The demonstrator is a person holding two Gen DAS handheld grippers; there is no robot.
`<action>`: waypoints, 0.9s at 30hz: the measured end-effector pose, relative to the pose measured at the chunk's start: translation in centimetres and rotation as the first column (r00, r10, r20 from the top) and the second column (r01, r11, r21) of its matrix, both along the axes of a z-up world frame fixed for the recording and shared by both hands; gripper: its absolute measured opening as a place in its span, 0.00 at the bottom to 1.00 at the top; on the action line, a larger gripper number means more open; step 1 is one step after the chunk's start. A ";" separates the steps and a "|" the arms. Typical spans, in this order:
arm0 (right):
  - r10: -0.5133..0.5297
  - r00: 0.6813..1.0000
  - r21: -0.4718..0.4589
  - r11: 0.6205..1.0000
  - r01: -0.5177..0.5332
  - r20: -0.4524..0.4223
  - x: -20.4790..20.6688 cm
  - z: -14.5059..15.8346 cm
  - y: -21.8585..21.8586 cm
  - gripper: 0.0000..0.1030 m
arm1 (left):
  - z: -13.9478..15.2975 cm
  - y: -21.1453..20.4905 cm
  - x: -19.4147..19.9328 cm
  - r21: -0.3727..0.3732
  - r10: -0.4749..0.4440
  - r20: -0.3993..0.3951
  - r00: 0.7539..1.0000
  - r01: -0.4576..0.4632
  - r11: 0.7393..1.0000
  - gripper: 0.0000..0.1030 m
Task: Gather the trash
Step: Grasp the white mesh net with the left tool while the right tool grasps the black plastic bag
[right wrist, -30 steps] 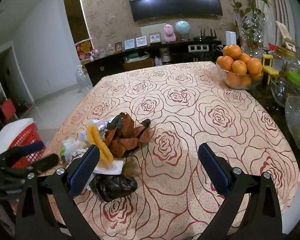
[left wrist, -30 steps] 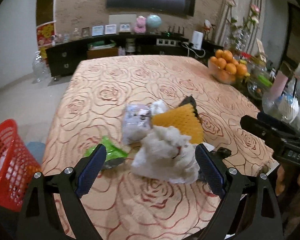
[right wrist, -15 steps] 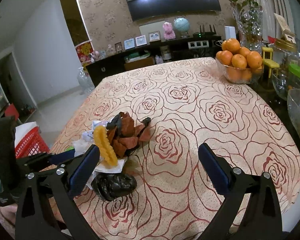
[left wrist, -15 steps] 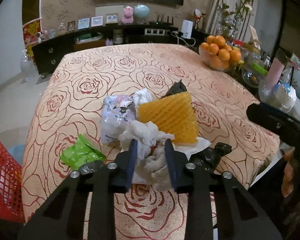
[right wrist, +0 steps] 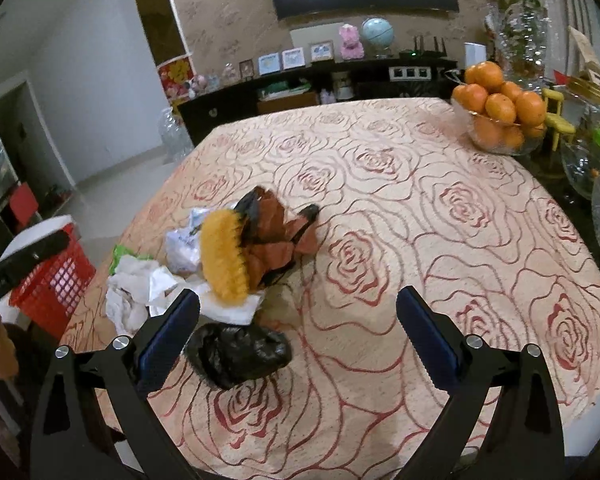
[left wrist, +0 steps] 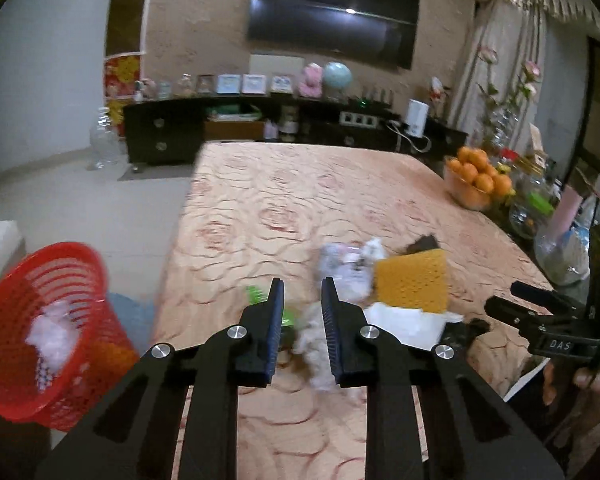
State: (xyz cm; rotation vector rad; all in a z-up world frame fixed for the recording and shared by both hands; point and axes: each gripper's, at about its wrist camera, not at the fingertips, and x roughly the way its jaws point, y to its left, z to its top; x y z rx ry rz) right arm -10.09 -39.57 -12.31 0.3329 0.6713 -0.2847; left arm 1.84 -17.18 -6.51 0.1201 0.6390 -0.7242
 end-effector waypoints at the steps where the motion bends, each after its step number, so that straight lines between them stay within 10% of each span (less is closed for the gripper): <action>1: 0.011 1.000 -0.006 1.000 -0.011 -0.010 0.2 -0.2 0.3 0.93 | -0.1 0.7 0.2 -0.008 0.009 -0.008 1.000 -0.009 1.000 0.18; 12: 0.108 0.989 -0.066 0.991 -0.115 -0.097 2.4 -2.1 3.5 0.91 | -2.4 1.1 0.6 -0.007 0.000 -0.069 0.998 0.000 1.000 0.34; 27: 0.120 0.982 -0.061 0.990 -0.130 -0.145 2.5 -2.7 3.3 0.47 | -4.0 0.2 0.5 0.012 -0.018 -0.117 0.993 0.019 1.000 0.52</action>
